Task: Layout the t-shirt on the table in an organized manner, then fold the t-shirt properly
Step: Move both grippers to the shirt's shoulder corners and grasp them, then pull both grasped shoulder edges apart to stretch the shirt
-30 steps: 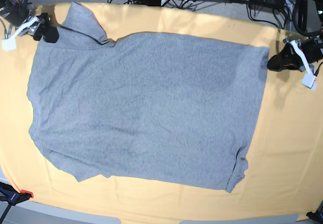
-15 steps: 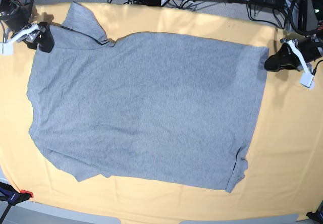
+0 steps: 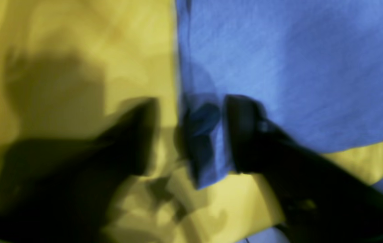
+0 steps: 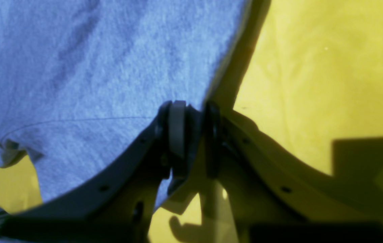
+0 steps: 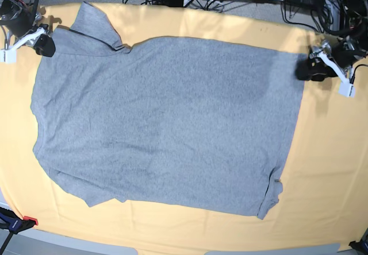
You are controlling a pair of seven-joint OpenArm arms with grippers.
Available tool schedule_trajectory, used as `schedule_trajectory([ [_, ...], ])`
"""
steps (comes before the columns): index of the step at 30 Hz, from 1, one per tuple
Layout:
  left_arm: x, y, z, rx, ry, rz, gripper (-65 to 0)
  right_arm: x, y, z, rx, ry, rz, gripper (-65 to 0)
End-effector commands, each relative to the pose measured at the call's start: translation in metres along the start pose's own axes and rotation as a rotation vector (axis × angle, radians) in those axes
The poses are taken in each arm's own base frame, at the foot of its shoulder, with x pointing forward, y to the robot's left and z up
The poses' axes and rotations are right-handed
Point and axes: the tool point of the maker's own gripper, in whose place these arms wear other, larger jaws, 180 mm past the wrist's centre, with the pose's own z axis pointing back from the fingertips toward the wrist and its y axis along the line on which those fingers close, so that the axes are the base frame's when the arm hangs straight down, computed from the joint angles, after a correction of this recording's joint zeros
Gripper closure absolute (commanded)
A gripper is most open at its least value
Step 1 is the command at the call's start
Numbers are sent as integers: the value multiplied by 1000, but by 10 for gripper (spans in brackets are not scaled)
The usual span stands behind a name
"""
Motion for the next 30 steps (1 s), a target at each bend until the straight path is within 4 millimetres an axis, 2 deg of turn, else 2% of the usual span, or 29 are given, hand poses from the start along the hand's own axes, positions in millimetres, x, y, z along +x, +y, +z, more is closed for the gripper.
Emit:
schedule_trajectory([
  [1,6,4,3,28,-5,-20,-493,12,2,4,14,-38,21,-126],
  [5,-1,20,-1,130,-7,27,-494,13,5,4,32,-41,13,-126],
  [7,-6,18,-3,127,3,45,-494,13,5,4,33,-42,12,-126],
  [15,-25,-20,-7,-78,64,-39,-480,13,5,4,33,-39,13,-126],
  [16,-27,-25,-8,-103,72,-46,-452,13,5,4,34,-40,12,-126],
  [18,-30,-33,-9,-143,84,-57,-357,14,7,4,41,-45,9,-126],
  [23,-27,-31,-9,-136,72,-80,-29,14,7,4,43,-41,10,-126],
  [24,-26,-30,-9,-126,66,-81,0,14,7,5,43,-41,10,-126],
  [26,-25,-23,-10,-89,61,-68,0,14,7,5,42,-41,11,-103],
  [29,-20,-15,-10,-47,40,-71,0,14,6,5,42,-41,13,0],
  [30,-18,-14,-10,-37,33,-75,0,15,6,5,40,-42,15,0],
])
